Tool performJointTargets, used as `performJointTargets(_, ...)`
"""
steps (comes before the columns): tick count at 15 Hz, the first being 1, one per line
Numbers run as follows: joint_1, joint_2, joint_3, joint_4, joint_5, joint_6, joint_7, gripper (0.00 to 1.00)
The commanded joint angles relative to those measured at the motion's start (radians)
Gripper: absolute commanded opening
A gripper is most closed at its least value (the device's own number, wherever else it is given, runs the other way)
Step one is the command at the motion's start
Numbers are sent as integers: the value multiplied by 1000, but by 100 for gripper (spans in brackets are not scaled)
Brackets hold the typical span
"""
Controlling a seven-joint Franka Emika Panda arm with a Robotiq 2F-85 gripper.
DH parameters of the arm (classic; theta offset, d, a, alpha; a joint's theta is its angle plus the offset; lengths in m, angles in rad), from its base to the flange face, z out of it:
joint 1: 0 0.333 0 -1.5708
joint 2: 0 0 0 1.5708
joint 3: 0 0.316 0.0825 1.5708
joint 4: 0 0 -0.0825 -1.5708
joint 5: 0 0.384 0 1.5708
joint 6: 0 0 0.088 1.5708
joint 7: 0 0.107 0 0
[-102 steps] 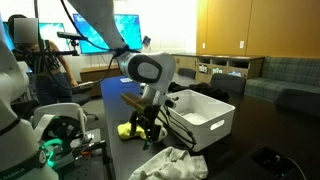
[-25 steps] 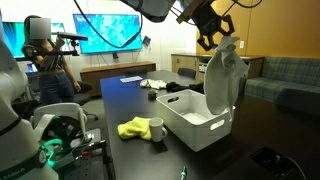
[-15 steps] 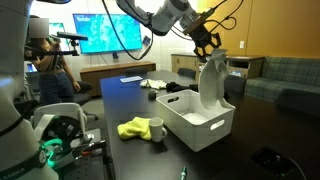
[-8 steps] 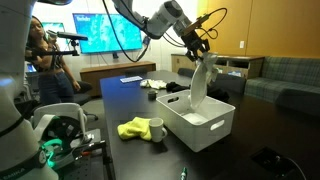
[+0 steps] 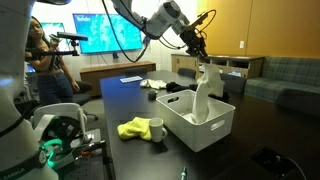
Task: The white towel should go in the basket first, followed by the marker in the cup, then the yellow towel in the basket, and the black tape in the cup.
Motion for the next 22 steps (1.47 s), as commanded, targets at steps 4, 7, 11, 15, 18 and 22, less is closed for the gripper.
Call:
performJointTargets(4, -47, -12, -5, -39, 69, 78, -134, 87)
performJointTargets(7, -83, -31, -14, -114, 148, 84, -133, 100)
performJointTargets(11, -126, -59, -29, -236, 261, 80, -115, 100)
performJointTargets(15, -163, -85, -35, -356, 375, 75, -91, 100)
performJointTargets(18, -174, -118, -49, -447, 435, 76, -30, 100)
performJointTargets(22, -184, -164, -61, -554, 502, 68, 56, 100)
